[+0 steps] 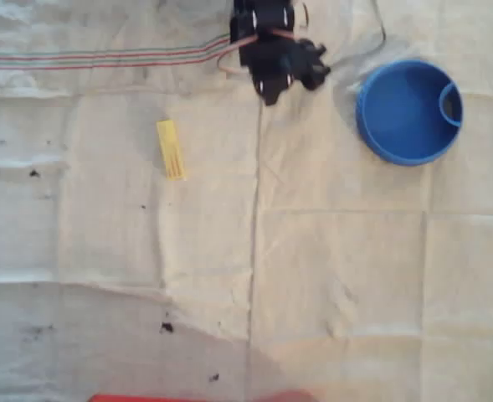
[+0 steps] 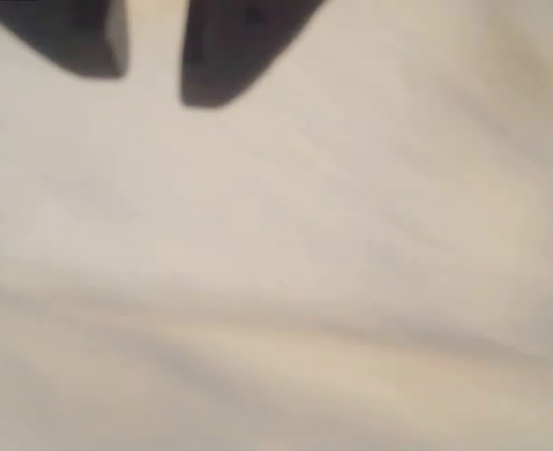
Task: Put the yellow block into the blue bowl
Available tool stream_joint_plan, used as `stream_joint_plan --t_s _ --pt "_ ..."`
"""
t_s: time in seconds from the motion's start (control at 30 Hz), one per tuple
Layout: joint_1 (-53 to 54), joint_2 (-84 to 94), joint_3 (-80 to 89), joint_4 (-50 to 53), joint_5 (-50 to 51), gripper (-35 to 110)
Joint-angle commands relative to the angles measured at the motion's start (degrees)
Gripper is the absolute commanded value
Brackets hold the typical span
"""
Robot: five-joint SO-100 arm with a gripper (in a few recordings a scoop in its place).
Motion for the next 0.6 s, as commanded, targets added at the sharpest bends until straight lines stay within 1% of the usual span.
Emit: stream_joint_plan --t_s 0.0,0.17,0.27,0.4,0.57 --pt "5.8 -14.9 -25.3 0.3 14.4 0" --pt "12.6 -26.5 -39.6 1.1 29.2 0" --pt "16.6 -31.0 -46.1 1.1 35.2 0" --pt "22.1 -35.9 -50.1 1.0 37.9 0" --pt "31.6 -39.9 -50.7 0.3 37.4 0"
